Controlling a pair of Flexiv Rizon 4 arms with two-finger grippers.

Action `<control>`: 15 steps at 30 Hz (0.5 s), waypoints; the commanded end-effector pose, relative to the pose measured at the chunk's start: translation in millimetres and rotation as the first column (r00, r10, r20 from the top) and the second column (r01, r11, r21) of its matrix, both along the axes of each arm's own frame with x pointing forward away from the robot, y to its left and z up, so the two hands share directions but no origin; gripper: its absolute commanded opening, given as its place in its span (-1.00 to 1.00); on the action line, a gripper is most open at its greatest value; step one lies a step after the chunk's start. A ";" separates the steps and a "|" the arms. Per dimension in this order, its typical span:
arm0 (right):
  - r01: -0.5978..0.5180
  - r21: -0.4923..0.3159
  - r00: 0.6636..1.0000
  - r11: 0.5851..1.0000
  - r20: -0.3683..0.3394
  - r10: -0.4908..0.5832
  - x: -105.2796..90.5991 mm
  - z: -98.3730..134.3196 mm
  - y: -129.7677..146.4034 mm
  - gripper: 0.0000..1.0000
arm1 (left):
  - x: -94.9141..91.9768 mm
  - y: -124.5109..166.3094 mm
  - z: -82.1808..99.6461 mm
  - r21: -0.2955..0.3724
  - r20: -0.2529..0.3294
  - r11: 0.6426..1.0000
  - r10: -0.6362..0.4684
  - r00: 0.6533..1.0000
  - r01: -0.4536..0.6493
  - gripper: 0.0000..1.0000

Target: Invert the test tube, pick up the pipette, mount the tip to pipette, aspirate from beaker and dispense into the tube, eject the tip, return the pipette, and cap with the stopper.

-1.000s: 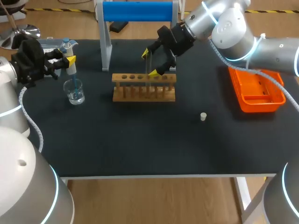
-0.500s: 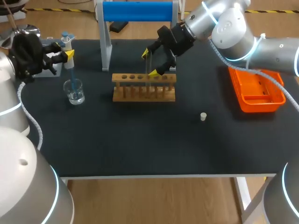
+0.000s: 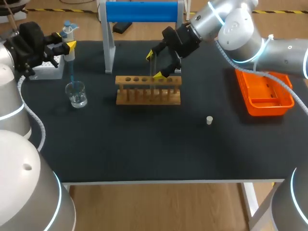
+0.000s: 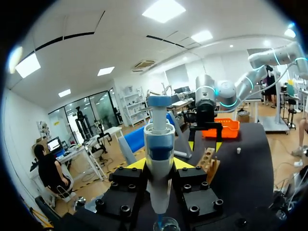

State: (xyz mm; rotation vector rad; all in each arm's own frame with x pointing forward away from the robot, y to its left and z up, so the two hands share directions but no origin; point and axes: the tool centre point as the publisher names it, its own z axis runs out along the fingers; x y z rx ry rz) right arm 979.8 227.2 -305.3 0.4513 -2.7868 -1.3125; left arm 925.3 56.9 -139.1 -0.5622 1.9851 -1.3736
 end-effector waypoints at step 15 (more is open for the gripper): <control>-0.002 -0.003 1.000 1.000 -0.001 0.002 -0.1 1.4 -1.2 1.00 | -3.6 -96.8 99.2 -0.055 -0.030 0.991 -0.124 0.992 0.123 -1.00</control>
